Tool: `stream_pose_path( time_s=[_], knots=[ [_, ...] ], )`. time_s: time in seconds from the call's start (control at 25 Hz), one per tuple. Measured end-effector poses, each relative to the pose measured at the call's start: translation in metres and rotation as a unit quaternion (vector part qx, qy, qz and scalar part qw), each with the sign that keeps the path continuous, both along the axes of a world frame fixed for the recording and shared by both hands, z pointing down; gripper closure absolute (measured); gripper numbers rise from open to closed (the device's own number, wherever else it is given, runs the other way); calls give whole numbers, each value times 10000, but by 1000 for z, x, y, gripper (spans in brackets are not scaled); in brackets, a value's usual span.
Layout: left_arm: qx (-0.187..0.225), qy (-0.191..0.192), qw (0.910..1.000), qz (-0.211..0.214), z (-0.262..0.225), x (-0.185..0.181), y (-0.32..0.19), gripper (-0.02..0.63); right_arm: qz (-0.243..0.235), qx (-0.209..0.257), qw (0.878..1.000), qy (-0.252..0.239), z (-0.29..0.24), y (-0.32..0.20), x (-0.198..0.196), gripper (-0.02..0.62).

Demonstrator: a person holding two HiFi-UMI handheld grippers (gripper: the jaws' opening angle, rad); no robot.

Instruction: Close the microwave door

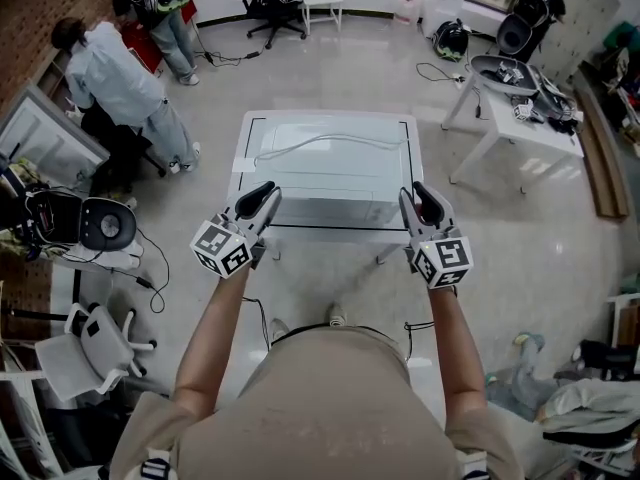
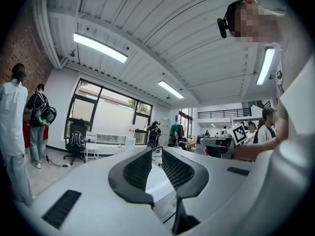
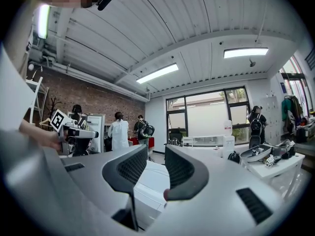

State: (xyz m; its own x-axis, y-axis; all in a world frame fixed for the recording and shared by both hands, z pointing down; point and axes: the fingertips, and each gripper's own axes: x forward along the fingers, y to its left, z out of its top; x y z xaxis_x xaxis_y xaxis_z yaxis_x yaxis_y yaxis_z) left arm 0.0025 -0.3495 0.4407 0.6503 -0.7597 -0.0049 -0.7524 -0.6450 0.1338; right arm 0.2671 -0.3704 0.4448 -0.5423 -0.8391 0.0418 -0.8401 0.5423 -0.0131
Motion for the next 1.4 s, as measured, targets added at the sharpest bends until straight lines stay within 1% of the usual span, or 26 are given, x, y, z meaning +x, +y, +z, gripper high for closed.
stream_pose_path(
  time_s=[0.36,0.6,0.76,1.0,1.12,1.4],
  knots=[
    [-101,-41,9998,173,10,-1,-2,552,165,-85,9998,-28,8,7,-2,482],
    [-135,-88,9995,254,14,0,-3,552,257,-65,9996,130,11,10,-2,482],
    [-190,-88,9994,269,17,-1,0,552,335,-68,9994,113,11,14,0,482],
    [-251,-79,9993,249,23,-3,-1,552,315,-74,9992,241,16,14,-1,483],
    [-272,-61,9993,253,25,-3,-1,552,306,-75,9987,402,21,15,-2,494],
    [-285,-91,9992,266,28,1,2,552,238,-19,9984,509,24,20,-1,511]
  ],
)
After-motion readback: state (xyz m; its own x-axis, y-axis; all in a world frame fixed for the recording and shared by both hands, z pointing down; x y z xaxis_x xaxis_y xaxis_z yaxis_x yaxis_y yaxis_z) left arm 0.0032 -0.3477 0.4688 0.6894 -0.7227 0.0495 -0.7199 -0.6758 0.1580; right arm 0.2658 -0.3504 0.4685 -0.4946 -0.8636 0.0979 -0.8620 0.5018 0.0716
